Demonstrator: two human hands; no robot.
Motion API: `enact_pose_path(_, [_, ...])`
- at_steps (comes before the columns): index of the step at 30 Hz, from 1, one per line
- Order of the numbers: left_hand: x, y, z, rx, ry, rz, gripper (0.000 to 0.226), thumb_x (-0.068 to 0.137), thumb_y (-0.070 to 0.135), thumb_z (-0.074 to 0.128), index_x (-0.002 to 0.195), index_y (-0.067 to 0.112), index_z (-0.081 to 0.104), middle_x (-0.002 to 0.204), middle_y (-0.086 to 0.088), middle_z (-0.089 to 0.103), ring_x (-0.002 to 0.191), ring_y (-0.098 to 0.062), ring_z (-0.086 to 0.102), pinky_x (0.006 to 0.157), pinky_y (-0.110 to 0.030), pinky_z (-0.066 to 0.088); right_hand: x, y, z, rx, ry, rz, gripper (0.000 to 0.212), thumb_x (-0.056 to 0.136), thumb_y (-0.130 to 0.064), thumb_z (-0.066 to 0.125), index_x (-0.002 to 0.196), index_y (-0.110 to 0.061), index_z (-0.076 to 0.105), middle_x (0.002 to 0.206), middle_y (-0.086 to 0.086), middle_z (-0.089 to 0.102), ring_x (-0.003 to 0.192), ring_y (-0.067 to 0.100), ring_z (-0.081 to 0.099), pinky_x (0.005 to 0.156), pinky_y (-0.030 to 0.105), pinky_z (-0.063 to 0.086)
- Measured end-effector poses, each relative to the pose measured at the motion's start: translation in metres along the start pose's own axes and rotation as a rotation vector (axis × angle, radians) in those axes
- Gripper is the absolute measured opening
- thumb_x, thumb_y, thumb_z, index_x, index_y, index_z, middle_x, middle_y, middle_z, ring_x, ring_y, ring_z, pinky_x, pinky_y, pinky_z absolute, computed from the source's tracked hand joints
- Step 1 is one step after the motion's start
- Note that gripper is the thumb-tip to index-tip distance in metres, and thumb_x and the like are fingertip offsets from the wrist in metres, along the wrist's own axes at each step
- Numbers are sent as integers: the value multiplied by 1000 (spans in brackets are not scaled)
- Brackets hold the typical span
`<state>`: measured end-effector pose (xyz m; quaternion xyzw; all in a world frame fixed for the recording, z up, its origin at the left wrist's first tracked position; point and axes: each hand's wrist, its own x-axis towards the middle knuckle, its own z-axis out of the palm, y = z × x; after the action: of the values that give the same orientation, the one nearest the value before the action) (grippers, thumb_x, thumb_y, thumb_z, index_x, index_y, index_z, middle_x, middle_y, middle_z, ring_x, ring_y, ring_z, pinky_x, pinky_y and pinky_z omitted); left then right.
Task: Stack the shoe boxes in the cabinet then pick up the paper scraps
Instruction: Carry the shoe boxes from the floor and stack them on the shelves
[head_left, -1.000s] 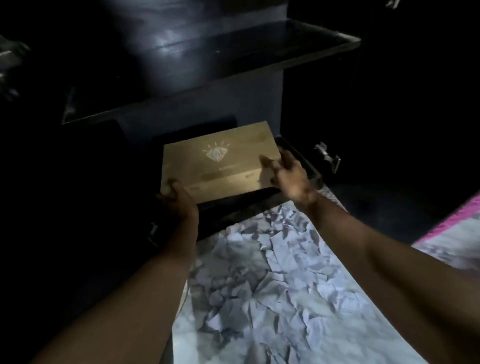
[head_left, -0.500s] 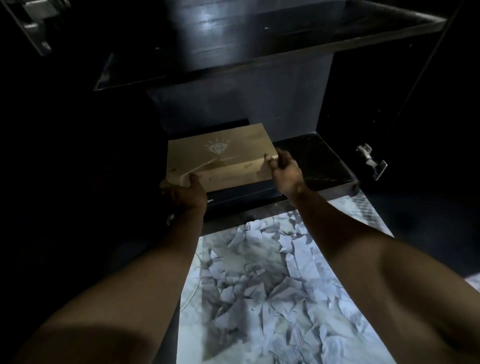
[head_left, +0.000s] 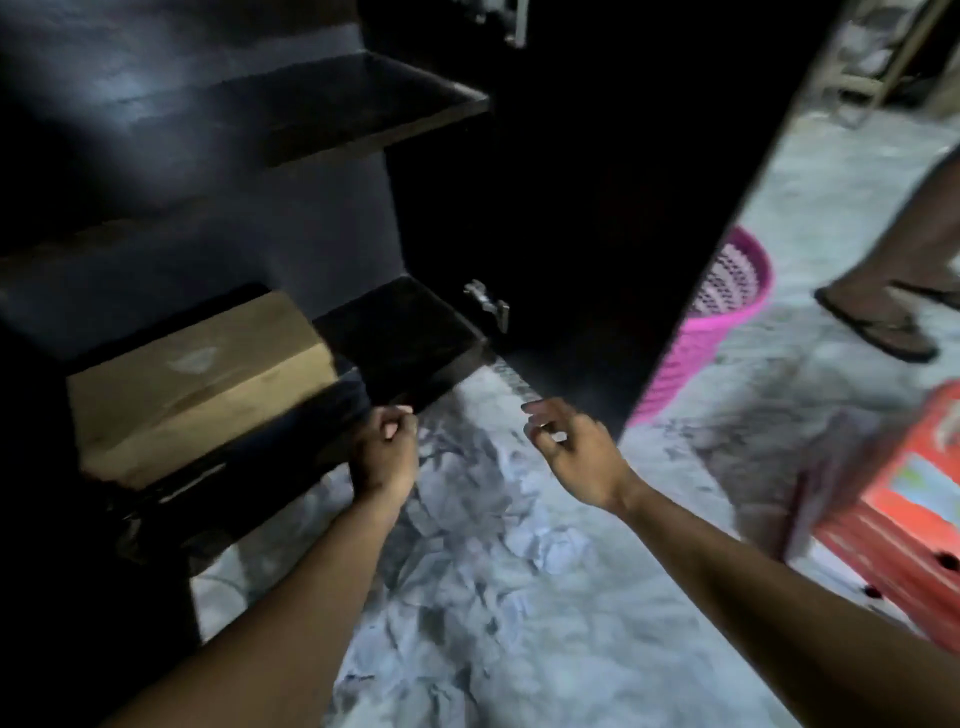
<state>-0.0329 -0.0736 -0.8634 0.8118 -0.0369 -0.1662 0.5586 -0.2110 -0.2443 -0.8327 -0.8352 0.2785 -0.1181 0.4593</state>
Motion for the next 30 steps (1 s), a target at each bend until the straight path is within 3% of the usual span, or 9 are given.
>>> enact_pose_path(3, [-39, 7, 67, 45, -231, 26, 23, 62, 54, 49, 75, 52, 68, 89, -5, 77, 93, -33, 73, 90, -51, 58, -60, 45, -44, 14, 119, 83, 24, 102, -31, 59, 124, -25, 66, 117, -7, 70, 104, 10, 68, 90, 23, 53])
enact_pose_path(7, [-140, 27, 138, 126, -550, 113, 14, 71, 41, 57, 73, 36, 70, 74, 5, 75, 85, -26, 75, 87, -44, 59, -157, 101, -88, 40, 371, 217, 18, 102, -27, 61, 118, -27, 67, 114, -6, 71, 102, 5, 68, 86, 24, 55])
enact_pose_path(10, [-204, 10, 188, 260, -814, 134, 15, 76, 42, 58, 79, 33, 70, 80, 8, 77, 90, -22, 75, 81, -41, 57, -244, 141, -117, -6, 595, 373, 15, 102, -26, 60, 114, -21, 67, 111, -3, 72, 99, 12, 68, 86, 35, 58])
enact_pose_path(13, [-260, -17, 228, 350, -999, 157, 21, 70, 51, 56, 79, 39, 70, 88, 4, 77, 92, -23, 74, 87, -44, 59, -333, 176, -142, -108, 761, 573, 17, 100, -24, 59, 113, -17, 68, 110, 4, 73, 99, 22, 68, 89, 40, 56])
enact_pose_path(15, [-300, -33, 247, 401, -1099, 193, 7, 85, 36, 64, 85, 34, 70, 93, 3, 76, 96, -24, 72, 87, -39, 58, -388, 197, -153, -143, 929, 689, 21, 95, -30, 58, 109, -20, 70, 108, 4, 72, 100, 23, 68, 93, 45, 56])
enact_pose_path(17, [-335, -45, 262, 455, -1184, 202, 10, 94, 25, 66, 102, 26, 71, 102, 2, 72, 102, -24, 69, 81, -30, 51, -437, 216, -156, -169, 1110, 848, 25, 91, -30, 59, 111, -19, 70, 112, 9, 68, 107, 31, 64, 98, 48, 53])
enact_pose_path(22, [-387, -70, 294, 542, -1296, 144, 47, 97, 34, 64, 141, 22, 52, 139, -4, 60, 122, -24, 60, 98, -35, 49, -519, 258, -137, 122, 1319, 1231, 53, 91, -28, 73, 138, -10, 57, 137, 16, 60, 130, 35, 55, 111, 46, 44])
enact_pose_path(25, [-398, -76, 299, 579, -1322, 103, 51, 100, 32, 60, 148, 25, 44, 144, -2, 58, 125, -27, 60, 99, -35, 49, -529, 275, -122, 458, 1272, 1188, 44, 93, -17, 74, 134, -8, 60, 123, 8, 69, 105, 24, 67, 91, 36, 53])
enact_pose_path(30, [-377, -65, 280, 639, -1200, 229, 49, 95, 32, 62, 142, 31, 49, 134, 1, 64, 111, -25, 63, 90, -34, 49, -521, 264, -114, 379, 1248, 1160, 38, 89, -26, 79, 120, -16, 60, 110, 8, 71, 98, 26, 68, 91, 42, 56])
